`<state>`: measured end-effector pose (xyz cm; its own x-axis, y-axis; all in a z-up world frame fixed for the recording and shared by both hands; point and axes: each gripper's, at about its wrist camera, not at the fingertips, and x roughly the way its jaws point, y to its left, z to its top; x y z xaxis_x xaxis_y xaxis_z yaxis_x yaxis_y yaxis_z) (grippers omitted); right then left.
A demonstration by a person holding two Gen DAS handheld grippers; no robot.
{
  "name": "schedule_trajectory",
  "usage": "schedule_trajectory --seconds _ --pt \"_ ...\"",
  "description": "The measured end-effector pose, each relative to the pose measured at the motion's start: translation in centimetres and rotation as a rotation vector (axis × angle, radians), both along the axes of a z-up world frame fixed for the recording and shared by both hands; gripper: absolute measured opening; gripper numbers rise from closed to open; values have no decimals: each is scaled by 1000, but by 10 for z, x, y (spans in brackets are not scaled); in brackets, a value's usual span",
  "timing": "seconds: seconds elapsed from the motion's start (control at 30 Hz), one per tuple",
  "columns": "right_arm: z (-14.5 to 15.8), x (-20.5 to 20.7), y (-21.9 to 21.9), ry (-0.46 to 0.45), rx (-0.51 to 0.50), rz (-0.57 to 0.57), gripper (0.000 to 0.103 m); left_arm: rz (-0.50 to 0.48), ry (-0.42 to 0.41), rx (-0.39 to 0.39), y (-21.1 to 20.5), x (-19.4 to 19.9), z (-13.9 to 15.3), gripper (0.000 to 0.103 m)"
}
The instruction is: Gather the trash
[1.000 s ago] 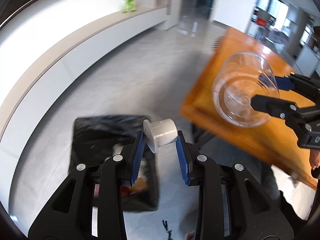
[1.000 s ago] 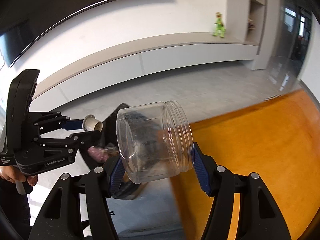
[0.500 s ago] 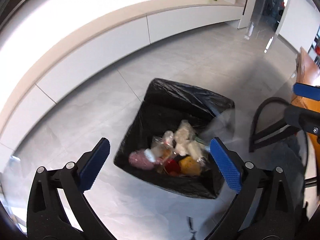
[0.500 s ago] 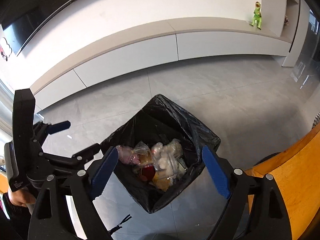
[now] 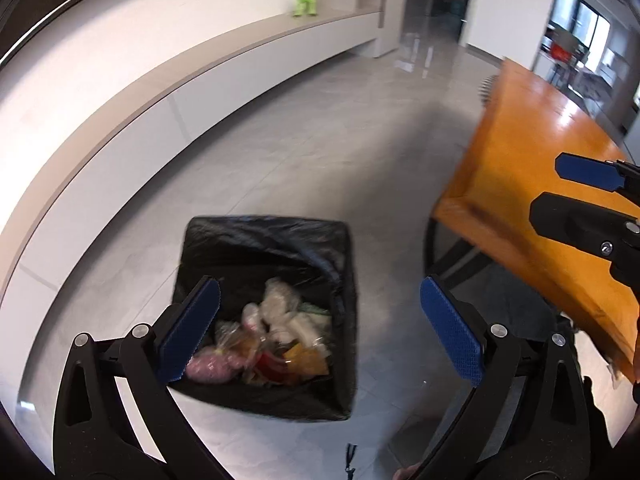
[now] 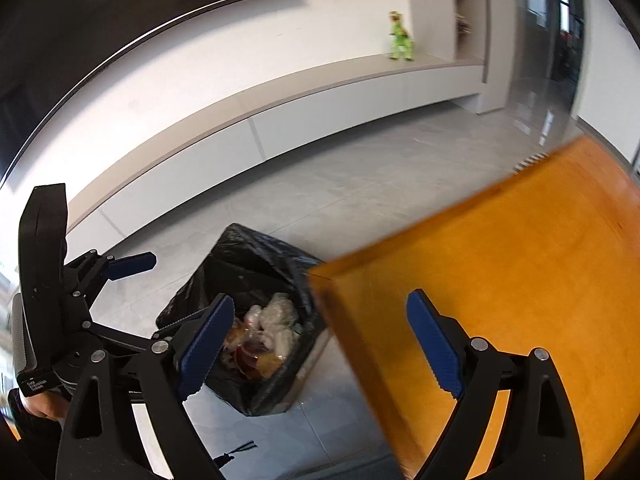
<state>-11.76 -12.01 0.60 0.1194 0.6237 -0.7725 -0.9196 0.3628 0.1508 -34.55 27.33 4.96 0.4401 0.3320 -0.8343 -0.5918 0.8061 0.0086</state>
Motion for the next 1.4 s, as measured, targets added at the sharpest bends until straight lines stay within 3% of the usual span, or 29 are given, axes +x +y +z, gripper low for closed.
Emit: schedule_trajectory --seconds 0.13,0.4,0.73,0.87,1.03,1.13,1.33,1.4 --pt "0 35 -48 -14 11 -124 90 -103 -15 8 -33 40 8 97" --pt "-19 105 -168 -46 4 -484 91 -336 -44 23 -112 136 20 97" --pt "-61 169 -290 -40 -53 -878 91 -597 -86 10 -216 251 7 97" --pt "-74 190 -318 -4 -47 -972 92 -661 -93 18 -248 288 -5 97" --pt "-74 196 -326 -49 -65 -1026 94 -673 -81 31 -262 318 -25 97" --pt "-76 195 -332 -40 -60 -1038 100 -655 -81 12 -263 321 -28 97" --pt "-78 201 -326 -65 -130 -1051 100 -637 -51 -40 -259 332 -33 97" --pt "-78 204 -324 -69 -141 -1048 100 -631 -41 -22 -260 332 -34 97"
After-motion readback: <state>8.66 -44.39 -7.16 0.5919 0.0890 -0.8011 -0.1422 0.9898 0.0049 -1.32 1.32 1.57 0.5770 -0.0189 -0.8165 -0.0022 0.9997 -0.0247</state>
